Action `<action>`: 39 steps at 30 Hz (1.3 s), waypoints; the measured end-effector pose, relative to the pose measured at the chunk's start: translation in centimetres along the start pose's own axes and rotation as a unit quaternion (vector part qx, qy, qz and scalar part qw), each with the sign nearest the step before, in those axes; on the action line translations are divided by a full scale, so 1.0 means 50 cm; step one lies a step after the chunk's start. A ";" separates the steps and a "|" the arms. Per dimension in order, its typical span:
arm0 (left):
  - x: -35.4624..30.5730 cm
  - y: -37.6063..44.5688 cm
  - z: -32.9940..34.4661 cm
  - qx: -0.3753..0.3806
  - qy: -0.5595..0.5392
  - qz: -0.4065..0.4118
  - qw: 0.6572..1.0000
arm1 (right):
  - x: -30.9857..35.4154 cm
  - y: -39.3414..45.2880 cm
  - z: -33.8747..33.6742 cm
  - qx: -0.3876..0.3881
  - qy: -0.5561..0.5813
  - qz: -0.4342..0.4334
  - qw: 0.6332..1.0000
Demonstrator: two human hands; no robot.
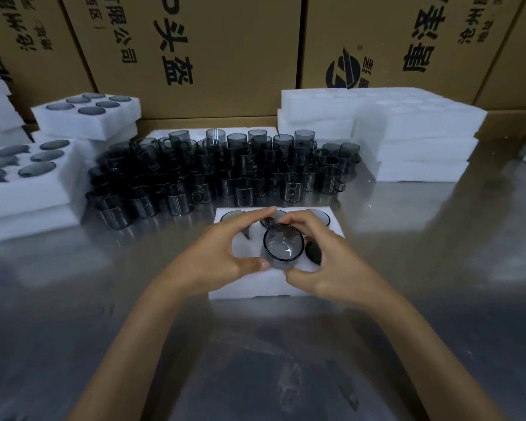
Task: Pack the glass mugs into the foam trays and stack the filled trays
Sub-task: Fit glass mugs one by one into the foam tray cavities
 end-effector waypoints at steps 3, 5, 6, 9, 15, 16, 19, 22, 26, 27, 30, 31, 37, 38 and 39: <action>0.001 0.003 -0.003 -0.012 0.017 0.007 1.000 | 0.001 0.001 0.006 -0.022 -0.033 -0.018 0.999; 0.002 0.004 -0.004 -0.005 0.033 -0.002 0.999 | 0.001 0.000 0.010 -0.046 -0.055 -0.018 0.997; 0.002 0.003 -0.004 0.001 0.035 -0.005 0.999 | 0.002 0.000 0.011 -0.055 -0.064 -0.017 0.996; 0.001 -0.002 -0.001 0.015 0.041 0.000 0.999 | 0.002 0.003 0.012 -0.081 -0.093 -0.024 0.992; 0.020 0.001 0.014 0.011 0.102 -0.021 0.995 | -0.007 0.001 0.016 -0.083 -0.270 -0.036 0.959; 0.025 0.003 0.015 0.011 0.111 -0.024 0.993 | -0.007 0.000 0.017 -0.082 -0.293 -0.037 0.952; 0.032 0.006 0.017 -0.006 0.110 -0.027 0.994 | -0.008 0.004 0.013 -0.081 -0.310 -0.033 0.947; 0.035 0.006 0.018 -0.020 0.093 -0.014 0.995 | -0.015 0.005 0.012 -0.084 -0.302 -0.037 0.949; 0.069 0.013 -0.001 -0.150 -0.011 -0.007 0.989 | -0.034 0.012 -0.011 -0.154 -0.223 -0.025 0.962; 0.088 0.014 -0.010 -0.213 -0.013 -0.014 0.977 | -0.041 0.015 -0.023 -0.189 -0.179 -0.016 0.965; 0.154 0.011 -0.033 -0.331 0.091 -0.096 0.934 | -0.078 0.019 -0.056 -0.275 -0.046 0.019 0.960; 0.174 0.013 -0.036 -0.335 0.104 -0.132 0.927 | -0.094 0.021 -0.062 -0.293 -0.013 0.038 0.955; 0.236 0.058 -0.049 -0.278 0.155 -0.220 0.922 | -0.171 0.037 -0.056 -0.302 0.111 0.169 0.932; 0.239 0.061 -0.050 -0.275 0.157 -0.229 0.920 | -0.179 0.040 -0.055 -0.303 0.113 0.184 0.928; 0.240 0.063 -0.050 -0.275 0.159 -0.231 0.920 | -0.184 0.041 -0.055 -0.309 0.114 0.191 0.925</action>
Point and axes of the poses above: each hand's wrist, its own y-axis towards the middle knuckle, its own z-axis out of the palm, x = y × z, the point moved 2 cm from there along y, towards the middle knuckle, and after that the axes turned 7 degrees about z, right-handed, at the moved point
